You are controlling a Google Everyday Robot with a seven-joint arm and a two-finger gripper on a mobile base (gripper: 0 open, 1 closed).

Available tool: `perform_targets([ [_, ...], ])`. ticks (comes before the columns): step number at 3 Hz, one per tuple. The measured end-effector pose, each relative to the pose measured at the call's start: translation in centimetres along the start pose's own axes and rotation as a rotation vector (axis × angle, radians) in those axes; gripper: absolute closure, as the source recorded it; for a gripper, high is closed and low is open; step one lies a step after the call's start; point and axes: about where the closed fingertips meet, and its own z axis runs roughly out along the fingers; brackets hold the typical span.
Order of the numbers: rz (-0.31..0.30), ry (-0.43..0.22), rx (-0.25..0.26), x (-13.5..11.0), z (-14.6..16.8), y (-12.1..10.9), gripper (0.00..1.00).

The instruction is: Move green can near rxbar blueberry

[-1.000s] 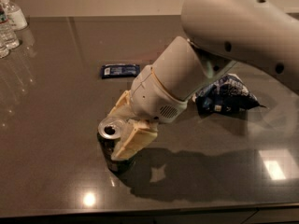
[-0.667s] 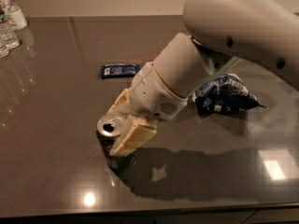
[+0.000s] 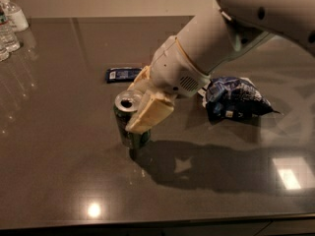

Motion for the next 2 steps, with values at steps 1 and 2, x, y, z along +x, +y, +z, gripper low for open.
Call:
perform_targets([
  [1, 0.041, 0.017, 0.075, 0.5, -1.8, -4.1, 1.0],
  [2, 0.077, 0.026, 0.135, 1.1, -2.5, -8.0, 1.0],
])
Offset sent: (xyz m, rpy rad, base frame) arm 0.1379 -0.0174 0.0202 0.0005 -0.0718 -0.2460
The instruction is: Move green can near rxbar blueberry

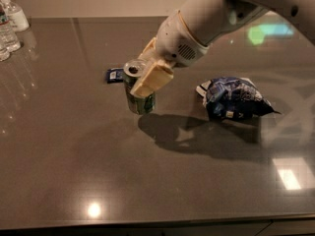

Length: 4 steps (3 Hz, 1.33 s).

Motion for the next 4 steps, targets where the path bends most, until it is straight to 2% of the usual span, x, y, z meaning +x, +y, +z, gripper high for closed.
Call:
perform_targets([
  [2, 0.1, -0.002, 0.039, 0.6, 2.0, -6.3, 1.0],
  [4, 0.167, 0.012, 0.054, 2.4, 3.7, -9.7, 1.0],
])
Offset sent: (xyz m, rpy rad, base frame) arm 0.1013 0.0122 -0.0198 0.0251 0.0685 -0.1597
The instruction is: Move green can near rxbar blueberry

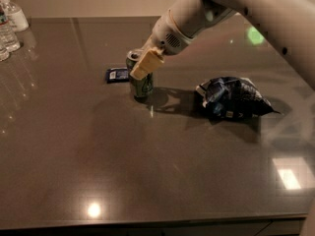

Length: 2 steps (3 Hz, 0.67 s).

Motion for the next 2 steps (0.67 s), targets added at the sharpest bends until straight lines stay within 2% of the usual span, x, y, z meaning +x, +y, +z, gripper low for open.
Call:
perform_targets([
  [1, 0.026, -0.013, 0.015, 0.65, 0.73, -1.59, 0.74],
  [2, 0.034, -0.027, 0.021, 0.85, 0.97, -2.24, 0.51],
])
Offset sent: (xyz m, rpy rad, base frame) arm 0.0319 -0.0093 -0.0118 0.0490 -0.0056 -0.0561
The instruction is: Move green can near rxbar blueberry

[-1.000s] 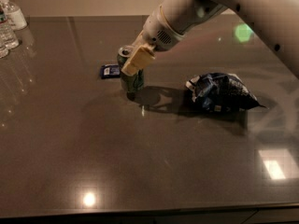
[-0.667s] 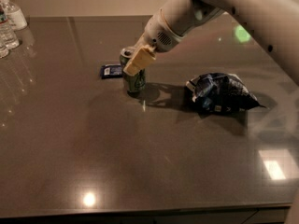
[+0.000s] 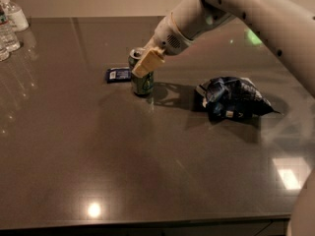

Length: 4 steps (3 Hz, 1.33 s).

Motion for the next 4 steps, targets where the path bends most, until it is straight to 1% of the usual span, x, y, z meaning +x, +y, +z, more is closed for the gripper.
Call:
perform_targets([
  [2, -0.003, 0.002, -0.008, -0.12, 0.4, 0.2, 0.05],
  [3, -0.004, 0.002, -0.011, -0.15, 0.54, 0.26, 0.0],
  [4, -0.004, 0.002, -0.011, -0.16, 0.55, 0.26, 0.0],
])
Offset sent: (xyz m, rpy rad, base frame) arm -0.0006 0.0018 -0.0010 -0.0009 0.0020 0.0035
